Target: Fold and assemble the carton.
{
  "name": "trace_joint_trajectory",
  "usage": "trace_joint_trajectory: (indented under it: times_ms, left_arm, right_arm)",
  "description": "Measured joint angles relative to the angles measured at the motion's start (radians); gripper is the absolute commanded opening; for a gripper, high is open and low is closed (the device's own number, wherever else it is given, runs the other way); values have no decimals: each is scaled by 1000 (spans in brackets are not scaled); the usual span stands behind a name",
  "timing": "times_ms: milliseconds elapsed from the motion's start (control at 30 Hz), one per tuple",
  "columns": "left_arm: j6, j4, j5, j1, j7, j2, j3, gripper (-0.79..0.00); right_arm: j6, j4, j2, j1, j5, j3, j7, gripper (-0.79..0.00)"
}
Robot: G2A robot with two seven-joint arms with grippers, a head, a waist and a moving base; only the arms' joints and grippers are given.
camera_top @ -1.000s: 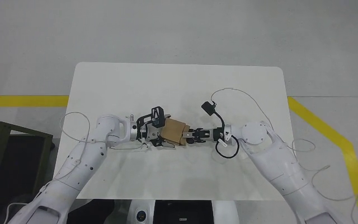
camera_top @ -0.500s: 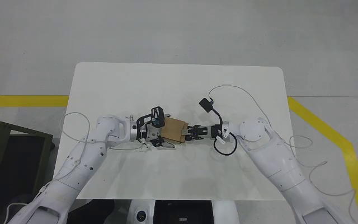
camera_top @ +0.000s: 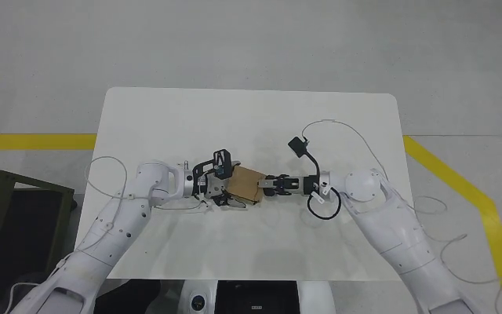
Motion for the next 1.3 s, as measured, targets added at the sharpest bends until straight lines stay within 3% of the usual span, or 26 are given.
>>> trace_joint_trajectory:
  times_ms: [133,200,433,900,1233,1300]
  left_arm:
    - [0,5,-1,-5,-3,0,1,0]
    - [0,7,-2,-5,-3,1,2,0]
    - [0,6,-4,-1,-5,1,5,0]
    - [0,10,-6,-16,-7,-3,11,0]
    - [3,28,-25,1,-10,10,-33,0]
    - [12,23,-56,7,-22,14,-55,0]
  right_arm:
    - [8,-16,8,-22,-7,24,0,-597]
    - [14,-25,13,-36,-15,33,2,-785]
    - [32,-61,15,-64,-14,22,19,-785]
    - [1,0,-11,-3,9,-53,1,-785]
    - [12,-47,10,-24,-15,16,14,-785]
    - [-5,-64,15,-39,-12,37,8,-702]
